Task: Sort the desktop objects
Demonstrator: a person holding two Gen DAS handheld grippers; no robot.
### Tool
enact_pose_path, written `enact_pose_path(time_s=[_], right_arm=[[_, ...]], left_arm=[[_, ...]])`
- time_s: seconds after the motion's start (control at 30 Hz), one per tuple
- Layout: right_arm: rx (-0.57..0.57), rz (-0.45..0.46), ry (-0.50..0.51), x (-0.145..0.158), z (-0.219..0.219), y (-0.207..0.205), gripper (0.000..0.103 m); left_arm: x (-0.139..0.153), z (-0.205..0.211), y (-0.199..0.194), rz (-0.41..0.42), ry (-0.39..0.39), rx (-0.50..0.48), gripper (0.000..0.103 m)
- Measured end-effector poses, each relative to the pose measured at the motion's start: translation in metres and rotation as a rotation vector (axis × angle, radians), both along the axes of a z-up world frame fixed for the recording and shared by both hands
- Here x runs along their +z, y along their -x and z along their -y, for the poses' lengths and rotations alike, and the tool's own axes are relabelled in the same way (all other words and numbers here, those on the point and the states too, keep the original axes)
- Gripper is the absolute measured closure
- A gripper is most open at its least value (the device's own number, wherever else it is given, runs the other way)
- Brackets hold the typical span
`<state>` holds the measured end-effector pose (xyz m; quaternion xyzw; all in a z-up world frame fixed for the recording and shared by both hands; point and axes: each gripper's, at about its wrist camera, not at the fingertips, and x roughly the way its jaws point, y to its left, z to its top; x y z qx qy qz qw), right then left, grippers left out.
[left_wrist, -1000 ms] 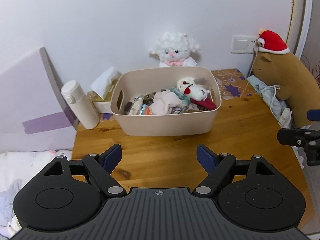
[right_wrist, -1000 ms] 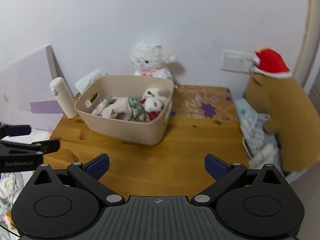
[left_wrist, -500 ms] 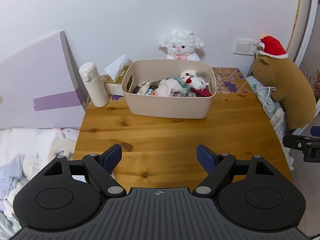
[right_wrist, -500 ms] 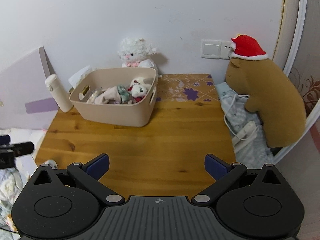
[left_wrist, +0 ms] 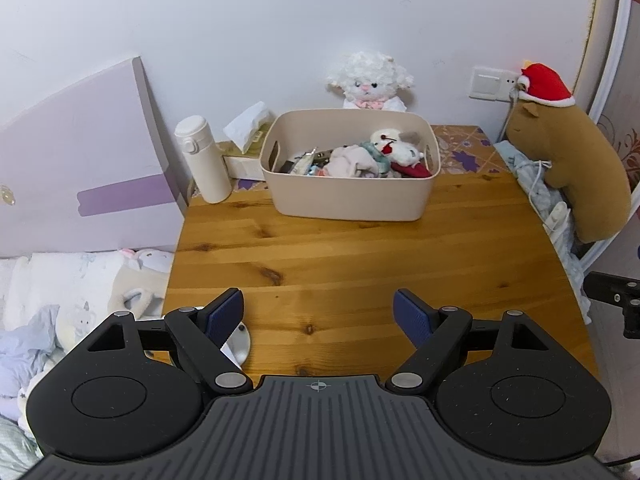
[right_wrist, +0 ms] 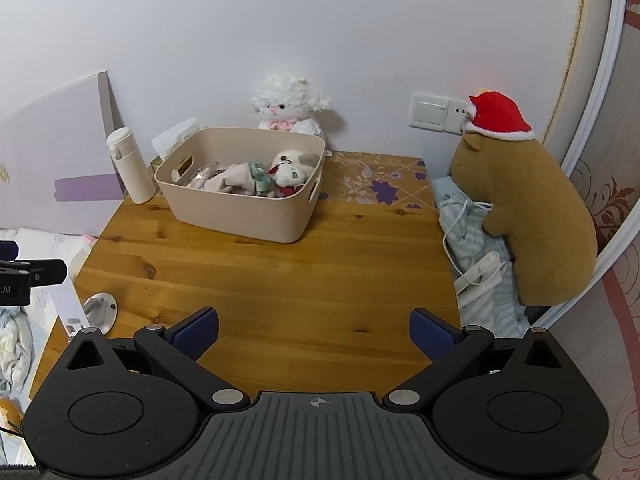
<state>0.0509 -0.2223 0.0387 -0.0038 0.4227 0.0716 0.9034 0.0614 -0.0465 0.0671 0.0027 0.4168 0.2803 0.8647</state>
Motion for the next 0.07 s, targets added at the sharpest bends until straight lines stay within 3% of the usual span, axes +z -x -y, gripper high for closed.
enact_pose_path(time_s=[0.07], right_arm=[[0.005,0.011,0.012,0.0000,-0.0033,-0.0021,0.000]], left_arm=[[0.0012,-0.0032,0.0012,0.000,-0.006,0.002,0.020]])
